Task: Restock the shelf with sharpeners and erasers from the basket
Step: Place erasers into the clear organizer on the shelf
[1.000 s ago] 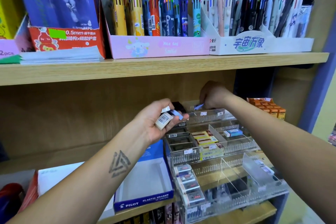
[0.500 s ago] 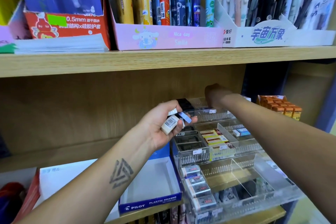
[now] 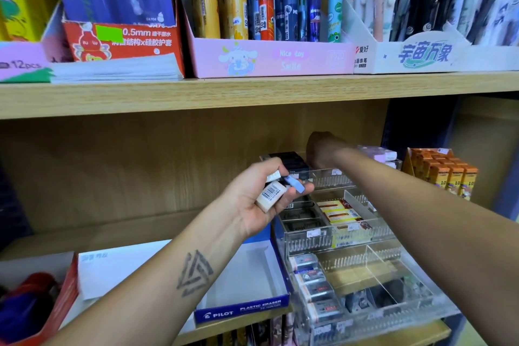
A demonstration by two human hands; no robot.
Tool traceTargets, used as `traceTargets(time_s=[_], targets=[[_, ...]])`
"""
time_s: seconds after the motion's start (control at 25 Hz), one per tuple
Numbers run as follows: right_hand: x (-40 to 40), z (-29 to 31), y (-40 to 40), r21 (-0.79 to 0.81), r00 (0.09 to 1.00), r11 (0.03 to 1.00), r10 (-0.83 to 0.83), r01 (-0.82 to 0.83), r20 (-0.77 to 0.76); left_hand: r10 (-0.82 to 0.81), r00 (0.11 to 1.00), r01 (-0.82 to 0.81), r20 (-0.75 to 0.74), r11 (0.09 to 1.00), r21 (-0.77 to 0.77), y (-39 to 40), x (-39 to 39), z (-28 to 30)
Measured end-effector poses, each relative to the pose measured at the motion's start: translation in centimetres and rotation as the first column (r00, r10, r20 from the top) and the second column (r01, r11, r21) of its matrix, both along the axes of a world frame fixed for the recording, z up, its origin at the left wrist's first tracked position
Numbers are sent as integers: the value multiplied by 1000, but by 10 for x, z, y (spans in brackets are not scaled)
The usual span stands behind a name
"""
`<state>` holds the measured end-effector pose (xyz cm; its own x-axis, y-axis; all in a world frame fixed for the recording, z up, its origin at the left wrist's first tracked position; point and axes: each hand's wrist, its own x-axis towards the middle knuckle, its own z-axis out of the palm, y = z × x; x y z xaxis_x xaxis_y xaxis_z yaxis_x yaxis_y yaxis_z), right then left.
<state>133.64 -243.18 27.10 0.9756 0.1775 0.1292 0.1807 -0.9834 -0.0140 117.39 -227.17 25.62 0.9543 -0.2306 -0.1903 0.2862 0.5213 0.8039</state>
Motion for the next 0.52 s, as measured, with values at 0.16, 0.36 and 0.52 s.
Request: traceTargets(time_s=[0.16, 0.36, 0.52], targets=[[-8, 2, 3, 79, 1000, 997, -11, 10, 11, -7, 1000, 8, -21, 999, 46, 4, -1, -5], [-90, 15, -6, 752, 969, 639, 246, -163, 1, -14, 1000, 16, -18, 992, 127, 1, -4, -8], [-140, 21, -16, 771, 861, 611, 478, -181, -176, 17, 1000, -16, -3, 989, 146, -9, -10, -8]])
